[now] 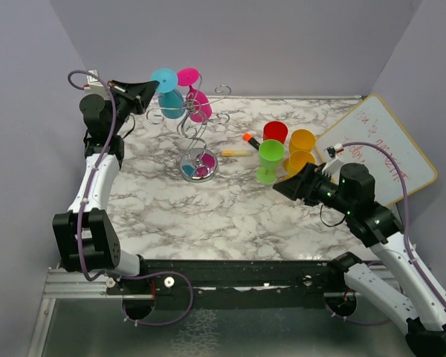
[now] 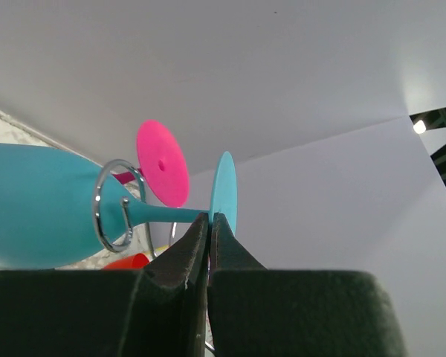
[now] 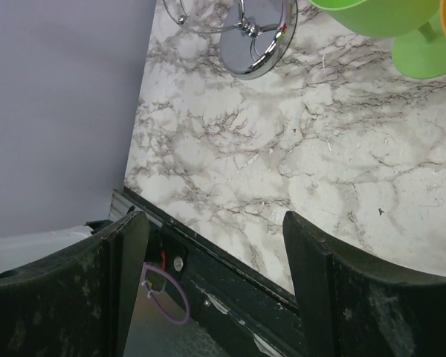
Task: Take the wine glass off the wine glass rack
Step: Pick up the wine glass from the wine rack.
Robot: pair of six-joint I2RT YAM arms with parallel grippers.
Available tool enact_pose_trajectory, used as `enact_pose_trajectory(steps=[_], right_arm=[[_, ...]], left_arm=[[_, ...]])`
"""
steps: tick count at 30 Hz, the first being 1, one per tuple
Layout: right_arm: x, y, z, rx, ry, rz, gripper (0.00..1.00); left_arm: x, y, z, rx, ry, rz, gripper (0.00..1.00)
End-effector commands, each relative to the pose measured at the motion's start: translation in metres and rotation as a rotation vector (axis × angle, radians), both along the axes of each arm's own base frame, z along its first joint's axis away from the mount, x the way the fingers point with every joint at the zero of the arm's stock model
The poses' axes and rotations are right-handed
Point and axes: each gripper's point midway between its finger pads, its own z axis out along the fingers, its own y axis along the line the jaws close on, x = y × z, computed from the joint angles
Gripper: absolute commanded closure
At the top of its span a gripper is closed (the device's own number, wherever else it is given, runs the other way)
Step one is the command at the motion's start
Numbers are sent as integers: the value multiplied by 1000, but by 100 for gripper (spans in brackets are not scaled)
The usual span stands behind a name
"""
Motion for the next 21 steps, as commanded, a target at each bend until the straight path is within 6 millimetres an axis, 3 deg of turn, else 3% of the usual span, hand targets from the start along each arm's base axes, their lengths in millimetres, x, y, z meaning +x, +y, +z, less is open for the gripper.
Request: enact_pose_trajectory(steps=[1,8,21], right_arm=[[1,2,4,20,-11,-8,22],[-1,2,2,28,-1,-4,22],[-1,3,2,29,2,2,22]], left_arm=[[-25,-8,20,32,-45,-27,100],[-36,1,3,115,58,48,100],[-36,7,6,196,33,56,100]])
